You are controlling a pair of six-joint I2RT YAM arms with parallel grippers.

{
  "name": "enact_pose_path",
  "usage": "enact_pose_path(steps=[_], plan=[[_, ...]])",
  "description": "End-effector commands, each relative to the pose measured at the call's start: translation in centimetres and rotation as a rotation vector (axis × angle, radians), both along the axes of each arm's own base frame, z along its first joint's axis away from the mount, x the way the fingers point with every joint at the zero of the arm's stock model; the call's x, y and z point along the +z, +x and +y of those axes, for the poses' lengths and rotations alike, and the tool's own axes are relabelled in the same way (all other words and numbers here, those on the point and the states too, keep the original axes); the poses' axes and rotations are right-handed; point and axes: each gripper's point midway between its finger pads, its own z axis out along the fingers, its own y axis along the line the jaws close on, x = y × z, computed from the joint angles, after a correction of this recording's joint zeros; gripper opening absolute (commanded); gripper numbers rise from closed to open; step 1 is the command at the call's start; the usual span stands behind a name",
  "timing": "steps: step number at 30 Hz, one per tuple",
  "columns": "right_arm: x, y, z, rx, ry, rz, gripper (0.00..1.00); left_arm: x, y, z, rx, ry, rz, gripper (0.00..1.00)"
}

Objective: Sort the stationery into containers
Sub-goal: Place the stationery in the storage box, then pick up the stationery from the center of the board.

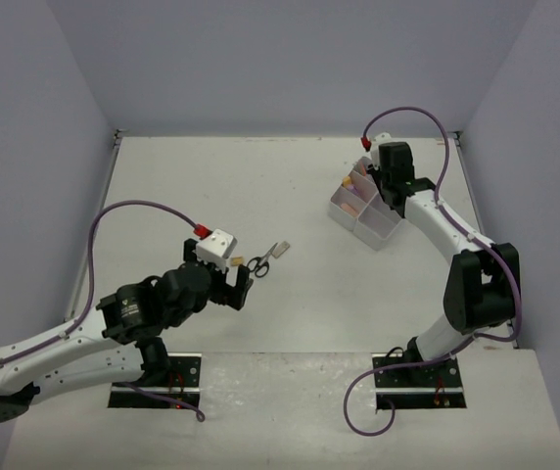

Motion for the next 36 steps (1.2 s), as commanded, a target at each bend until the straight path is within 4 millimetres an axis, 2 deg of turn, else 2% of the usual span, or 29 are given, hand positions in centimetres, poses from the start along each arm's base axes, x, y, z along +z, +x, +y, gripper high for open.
enact_pose_path(steps=[1,4,8,10,12,14,15,16,17,18,20,23,27,31,36], plan=[[1.3,0.7,0.6,0.000,0.044,-0.035,0.41,0.6,0.6,1.1,0.079,-0.021,-0.024,1.00],[2.3,0.7,0.5,-0.015,0.056,-0.059,0.46,0.3,0.8,1.5,0.104,-0.007,-0.025,1.00],[6.2,-0.1,1.6,-0.001,0.142,-0.143,0.46,-0.9,2.0,2.8,0.223,0.074,-0.018,1.00],[8.0,-0.8,3.2,0.038,0.188,-0.186,0.46,-1.2,2.9,4.3,0.337,0.103,-0.016,1.00],[11.1,-1.7,5.9,0.085,0.286,-0.286,0.50,-1.9,4.2,6.2,0.508,0.092,0.030,1.00],[13.4,-3.0,8.4,0.127,0.369,-0.341,0.66,-2.5,4.7,5.6,0.540,0.030,0.090,1.00],[13.8,-3.7,10.0,0.154,0.436,-0.335,0.77,-2.6,5.0,5.0,0.552,-0.023,0.108,1.00],[14.1,-4.4,11.4,0.184,0.501,-0.323,0.84,-3.1,5.0,4.8,0.564,-0.035,0.121,1.00],[13.9,-5.2,12.9,0.228,0.553,-0.296,0.95,-3.9,5.1,4.0,0.559,-0.076,0.140,1.00],[14.1,-6.0,14.0,0.267,0.614,-0.283,0.99,-4.7,5.4,3.5,0.566,-0.094,0.153,1.00],[13.6,-7.1,15.4,0.319,0.691,-0.253,0.99,-6.0,6.1,3.4,0.633,-0.102,0.171,1.00],[12.1,-6.7,14.3,0.260,0.700,-0.248,0.99,-7.8,7.1,4.7,0.783,-0.038,0.196,1.00],[10.9,-6.7,14.8,0.286,0.747,-0.178,0.99,-7.5,8.8,3.6,0.807,0.011,0.188,1.00],[11.2,-6.8,14.7,0.300,0.741,-0.187,0.99,-10.0,11.3,2.6,0.797,0.125,0.248,1.00],[11.9,-7.6,14.5,0.319,0.752,-0.216,0.99,-11.7,13.3,0.4,0.706,0.137,0.326,1.00]])
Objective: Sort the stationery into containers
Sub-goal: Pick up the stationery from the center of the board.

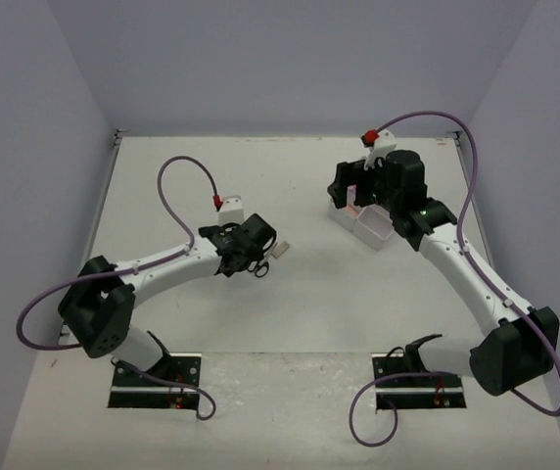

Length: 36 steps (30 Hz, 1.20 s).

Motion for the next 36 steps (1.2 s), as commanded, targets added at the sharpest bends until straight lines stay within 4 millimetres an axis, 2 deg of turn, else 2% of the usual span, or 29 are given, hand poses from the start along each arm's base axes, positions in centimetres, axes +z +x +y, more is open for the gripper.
enact_pose_path(steps=[1,4,8,11,13,17,22,31,36], plan=[[2.3,-0.9,0.3,0.028,0.062,-0.068,0.99,-0.1,2.7,-2.4,-0.087,-0.067,0.024,1.00],[2.4,-1.0,0.4,0.033,0.066,-0.072,0.99,-1.3,2.8,-2.1,-0.093,-0.055,0.085,1.00],[2.5,-1.3,0.4,0.047,0.069,-0.077,0.99,-1.7,3.0,-2.2,-0.142,-0.092,0.088,1.00],[2.3,-1.5,0.8,0.071,0.079,-0.073,0.99,-2.6,3.5,-1.9,-0.175,-0.131,0.117,0.95],[2.1,-1.5,0.7,0.065,0.073,-0.072,0.99,-3.5,3.4,-1.8,-0.184,-0.132,0.146,0.91],[2.4,-1.6,-0.1,0.036,0.059,-0.095,0.99,-5.3,2.6,-1.3,-0.179,-0.101,0.196,0.91],[2.2,-1.6,0.3,0.051,0.069,-0.090,0.99,-6.6,1.9,-0.6,-0.155,-0.096,0.213,0.86],[2.0,-1.5,0.6,0.068,0.068,-0.081,0.99,-7.9,1.4,-0.3,-0.155,-0.079,0.245,0.78],[1.9,-1.6,0.9,0.080,0.071,-0.076,0.99,-6.3,1.7,-0.5,-0.147,-0.114,0.195,0.78]])
